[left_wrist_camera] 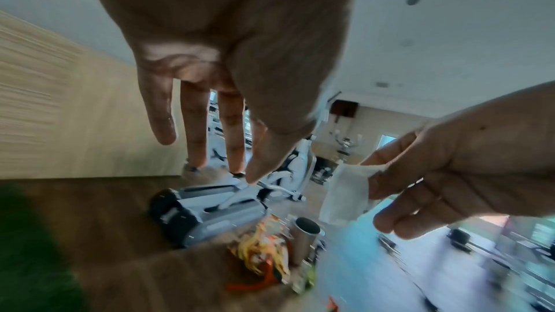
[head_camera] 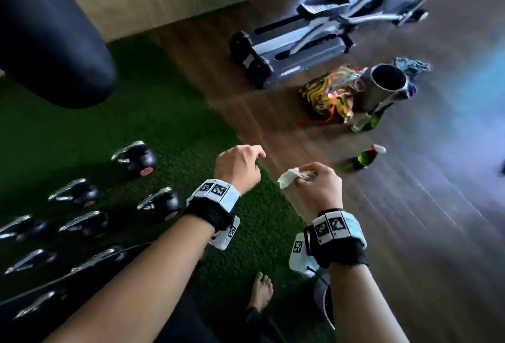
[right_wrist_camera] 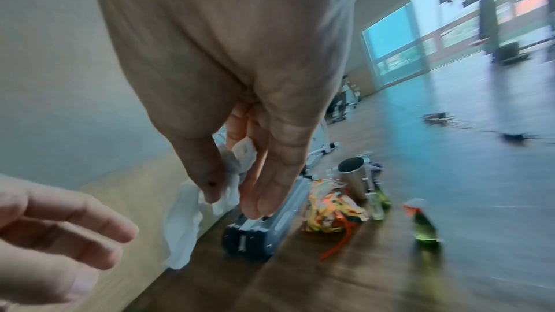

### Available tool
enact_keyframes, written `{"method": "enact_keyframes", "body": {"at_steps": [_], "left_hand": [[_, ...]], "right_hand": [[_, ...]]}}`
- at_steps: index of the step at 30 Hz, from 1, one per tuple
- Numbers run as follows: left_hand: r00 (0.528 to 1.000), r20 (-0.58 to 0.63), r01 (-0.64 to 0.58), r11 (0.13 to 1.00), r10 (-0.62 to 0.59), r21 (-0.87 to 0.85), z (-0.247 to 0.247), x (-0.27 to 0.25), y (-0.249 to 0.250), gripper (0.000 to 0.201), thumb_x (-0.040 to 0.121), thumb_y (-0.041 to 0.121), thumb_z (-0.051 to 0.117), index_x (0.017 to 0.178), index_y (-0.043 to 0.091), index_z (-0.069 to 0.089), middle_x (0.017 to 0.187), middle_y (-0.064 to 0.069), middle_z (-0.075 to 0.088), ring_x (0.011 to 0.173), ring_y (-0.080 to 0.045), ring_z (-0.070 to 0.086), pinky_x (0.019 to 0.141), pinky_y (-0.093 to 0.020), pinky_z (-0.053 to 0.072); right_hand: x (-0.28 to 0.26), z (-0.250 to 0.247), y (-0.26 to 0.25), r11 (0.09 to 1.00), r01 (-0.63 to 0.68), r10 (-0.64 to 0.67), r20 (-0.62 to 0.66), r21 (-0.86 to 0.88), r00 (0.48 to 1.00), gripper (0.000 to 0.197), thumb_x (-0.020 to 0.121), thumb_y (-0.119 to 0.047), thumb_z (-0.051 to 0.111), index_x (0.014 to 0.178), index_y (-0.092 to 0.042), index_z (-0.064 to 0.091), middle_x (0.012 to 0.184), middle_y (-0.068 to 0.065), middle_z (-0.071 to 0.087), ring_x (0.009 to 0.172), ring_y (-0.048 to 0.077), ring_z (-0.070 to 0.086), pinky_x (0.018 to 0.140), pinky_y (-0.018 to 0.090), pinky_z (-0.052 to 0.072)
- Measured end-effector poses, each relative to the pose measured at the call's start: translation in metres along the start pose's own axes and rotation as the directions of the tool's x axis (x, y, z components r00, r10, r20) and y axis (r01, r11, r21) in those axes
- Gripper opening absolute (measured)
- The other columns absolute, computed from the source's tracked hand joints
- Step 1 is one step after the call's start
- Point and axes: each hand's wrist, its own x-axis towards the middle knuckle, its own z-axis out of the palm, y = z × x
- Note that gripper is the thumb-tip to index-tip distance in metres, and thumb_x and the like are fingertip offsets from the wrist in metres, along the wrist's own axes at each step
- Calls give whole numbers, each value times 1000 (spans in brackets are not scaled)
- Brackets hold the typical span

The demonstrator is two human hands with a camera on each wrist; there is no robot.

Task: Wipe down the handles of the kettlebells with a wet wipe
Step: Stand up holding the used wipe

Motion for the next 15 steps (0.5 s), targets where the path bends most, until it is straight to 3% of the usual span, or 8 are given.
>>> {"method": "enact_keyframes", "body": {"at_steps": [3, 5, 8, 10, 12, 15], "left_hand": [[982, 100, -167, 985, 162, 41, 50, -14, 91, 32, 89, 25, 64, 118, 36, 68, 113, 8, 73, 105, -20, 70, 84, -31, 53], [946, 192, -280, 958, 263, 65, 91, -27, 143, 29, 91, 32, 62, 119, 36, 66, 114, 8, 73, 105, -20, 69, 85, -32, 54], [857, 349, -434, 897, 381, 86, 162, -51, 202, 28, 92, 36, 59, 120, 36, 65, 115, 8, 72, 108, -20, 68, 88, -33, 53], [797, 431, -506, 857, 424, 94, 211, -64, 229, 29, 91, 37, 58, 120, 36, 65, 114, 8, 71, 107, -19, 68, 86, -32, 52], [744, 510, -550, 829, 433, 99, 262, -77, 246, 29, 91, 37, 58, 119, 36, 65, 113, 6, 72, 104, -20, 69, 83, -32, 52], [689, 596, -578, 809, 413, 108, 337, -87, 256, 27, 92, 33, 58, 118, 35, 67, 115, 5, 72, 104, -23, 70, 81, -32, 52]], "right_hand": [[-29, -59, 93, 979, -190, 195, -71, 76, 978, 18, 77, -17, 71, 93, -23, 78, 83, -5, 73, 77, 9, 65, 67, 13, 44], [-53, -88, 157, 943, -310, 324, -113, 123, 939, 19, 79, -13, 71, 95, -22, 77, 87, -1, 73, 82, 13, 62, 74, 15, 41], [-93, -114, 248, 854, -473, 512, -186, 217, 839, 19, 78, -10, 71, 93, -21, 76, 94, 3, 75, 93, 20, 67, 80, 19, 43], [-113, -117, 304, 777, -565, 625, -234, 277, 745, 20, 78, -11, 70, 94, -22, 75, 99, 5, 75, 99, 24, 68, 85, 24, 46], [-126, -113, 354, 702, -642, 710, -249, 308, 658, 21, 79, -11, 69, 96, -21, 75, 103, 7, 75, 102, 26, 67, 85, 24, 47], [-132, -93, 424, 630, -709, 777, -251, 317, 578, 23, 79, -7, 66, 98, -17, 75, 103, 9, 75, 104, 27, 66, 86, 26, 47]]}}
